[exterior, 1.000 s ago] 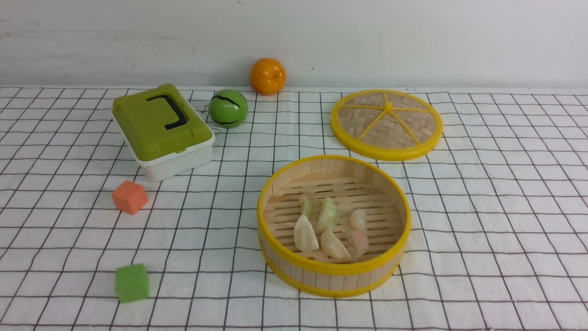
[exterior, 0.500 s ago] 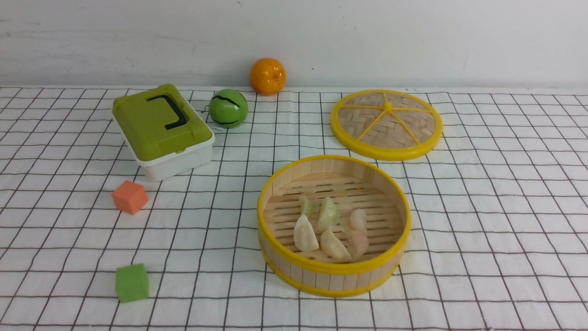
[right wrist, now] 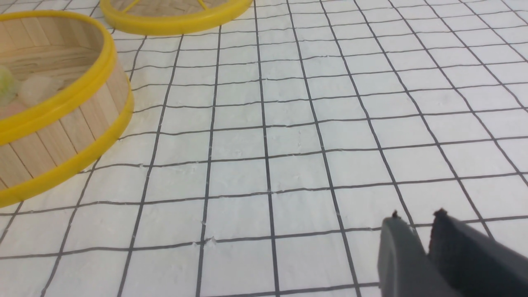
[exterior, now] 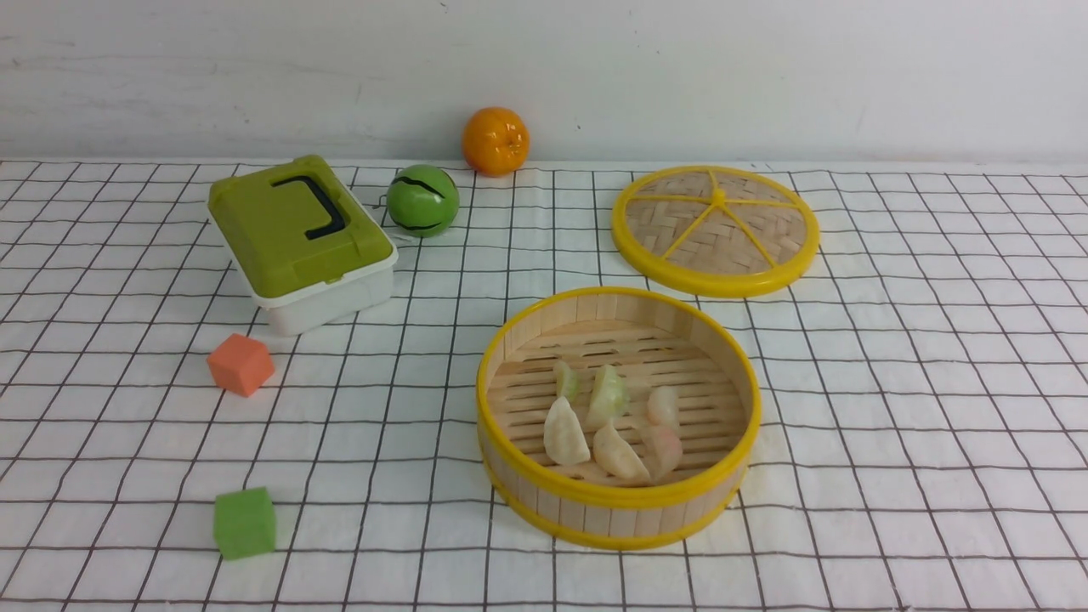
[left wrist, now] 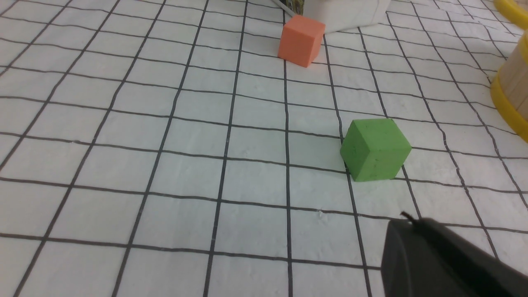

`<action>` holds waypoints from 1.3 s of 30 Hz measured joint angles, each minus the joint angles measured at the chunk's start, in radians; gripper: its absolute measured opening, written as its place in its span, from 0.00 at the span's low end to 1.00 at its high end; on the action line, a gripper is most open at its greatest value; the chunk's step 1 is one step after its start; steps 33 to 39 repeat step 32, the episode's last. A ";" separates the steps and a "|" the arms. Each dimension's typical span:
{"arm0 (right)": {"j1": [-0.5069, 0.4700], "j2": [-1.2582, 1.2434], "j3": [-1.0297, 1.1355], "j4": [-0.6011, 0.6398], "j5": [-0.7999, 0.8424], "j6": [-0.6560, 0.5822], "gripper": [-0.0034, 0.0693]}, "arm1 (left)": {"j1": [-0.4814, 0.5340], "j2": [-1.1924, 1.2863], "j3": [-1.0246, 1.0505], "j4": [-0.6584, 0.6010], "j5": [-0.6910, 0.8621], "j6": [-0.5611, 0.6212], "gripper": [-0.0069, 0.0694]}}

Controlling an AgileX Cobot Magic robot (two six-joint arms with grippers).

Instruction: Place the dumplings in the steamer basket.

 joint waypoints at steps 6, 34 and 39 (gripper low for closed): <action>0.000 0.000 0.000 0.000 0.000 0.000 0.22 | 0.000 0.000 0.000 0.000 0.000 0.000 0.09; 0.000 0.000 0.000 0.000 0.000 0.000 0.26 | 0.000 0.000 0.000 -0.001 0.000 0.000 0.11; 0.000 0.000 0.000 0.000 0.000 0.000 0.26 | 0.000 0.000 0.000 -0.001 0.000 0.000 0.11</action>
